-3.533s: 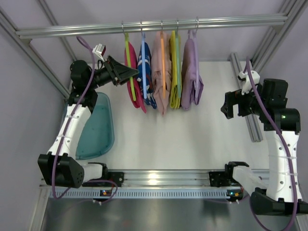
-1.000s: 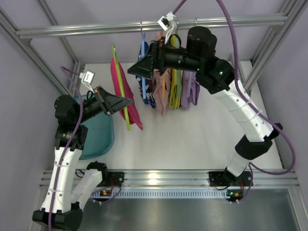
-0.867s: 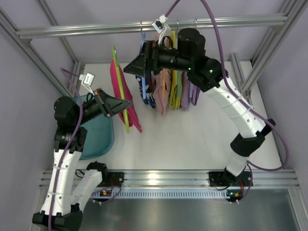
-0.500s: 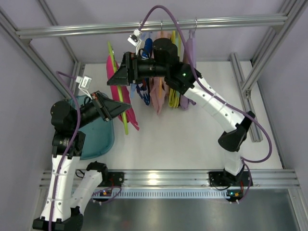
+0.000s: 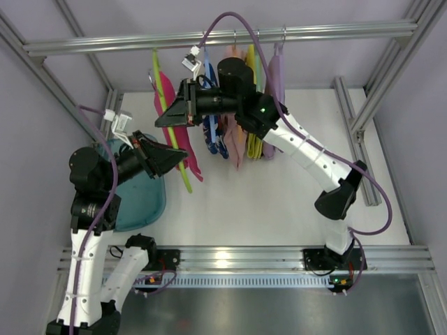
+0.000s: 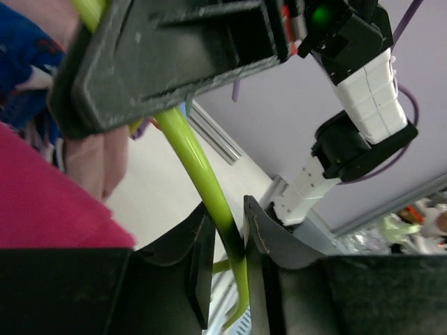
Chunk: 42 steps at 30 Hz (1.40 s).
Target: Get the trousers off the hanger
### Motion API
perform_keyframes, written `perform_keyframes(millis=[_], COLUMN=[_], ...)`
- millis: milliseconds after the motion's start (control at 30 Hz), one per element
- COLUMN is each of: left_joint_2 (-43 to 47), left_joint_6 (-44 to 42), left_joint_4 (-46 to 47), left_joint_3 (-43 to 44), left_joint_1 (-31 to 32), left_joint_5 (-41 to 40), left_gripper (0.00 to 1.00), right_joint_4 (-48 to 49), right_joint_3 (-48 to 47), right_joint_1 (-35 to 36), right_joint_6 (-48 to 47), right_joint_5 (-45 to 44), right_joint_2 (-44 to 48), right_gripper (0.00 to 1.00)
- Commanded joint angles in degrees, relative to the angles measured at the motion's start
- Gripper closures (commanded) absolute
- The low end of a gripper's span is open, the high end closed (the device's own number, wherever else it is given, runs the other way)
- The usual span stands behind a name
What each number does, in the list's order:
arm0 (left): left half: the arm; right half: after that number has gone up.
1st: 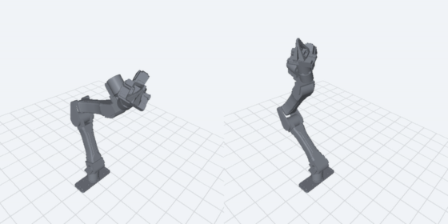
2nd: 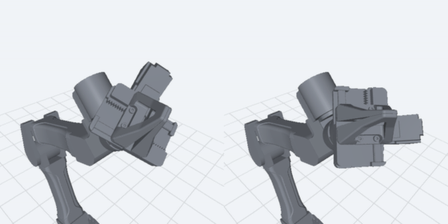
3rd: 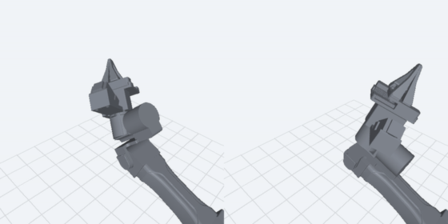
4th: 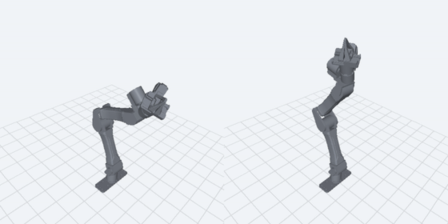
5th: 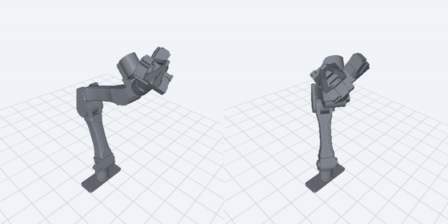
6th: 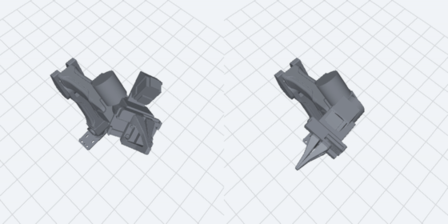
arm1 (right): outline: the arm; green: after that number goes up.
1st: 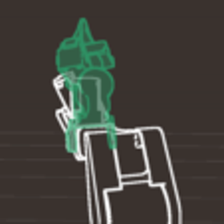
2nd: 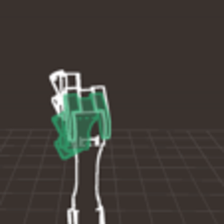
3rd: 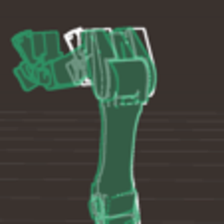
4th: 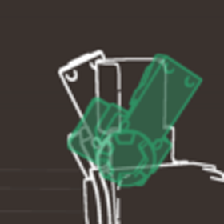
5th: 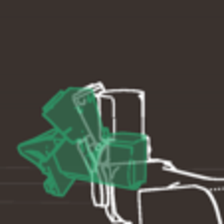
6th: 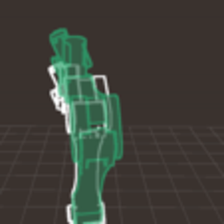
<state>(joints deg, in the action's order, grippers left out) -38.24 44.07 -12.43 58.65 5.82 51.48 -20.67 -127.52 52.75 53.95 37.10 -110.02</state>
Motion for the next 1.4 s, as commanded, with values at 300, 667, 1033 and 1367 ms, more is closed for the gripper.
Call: perform_keyframes(millis=[300, 667, 1033, 1367], left_joint_2=[13.52, 19.97, 13.72, 8.18], left_joint_6=[-42.21, -56.29, -49.88, -41.79], left_joint_4=[-18.32, -23.18, -4.37, 5.48], left_joint_3=[5.08, -10.39, -18.05, -20.59], left_joint_1=[-0.02, -0.11, -0.11, -0.02], left_joint_5=[-29.24, -19.67, -21.52, -25.55], left_gripper=[0.31, 0.16, 0.15, 0.15], right_joint_4=[6.78, 5.2, 2.39, 0.71], right_joint_3=[-3.08, -6.94, -8.7, -9.85], right_joint_1=[-0.54, -0.63, -0.98, -1.16], right_joint_6=[5.37, 9.15, 11.7, 11.88], right_joint_5=[3.68, 1.66, -0.45, -2.47], right_joint_2=[2.09, 1.03, -0.99, -1.69], right_gripper=[1.0, 1.0, 1.0, 1.0])
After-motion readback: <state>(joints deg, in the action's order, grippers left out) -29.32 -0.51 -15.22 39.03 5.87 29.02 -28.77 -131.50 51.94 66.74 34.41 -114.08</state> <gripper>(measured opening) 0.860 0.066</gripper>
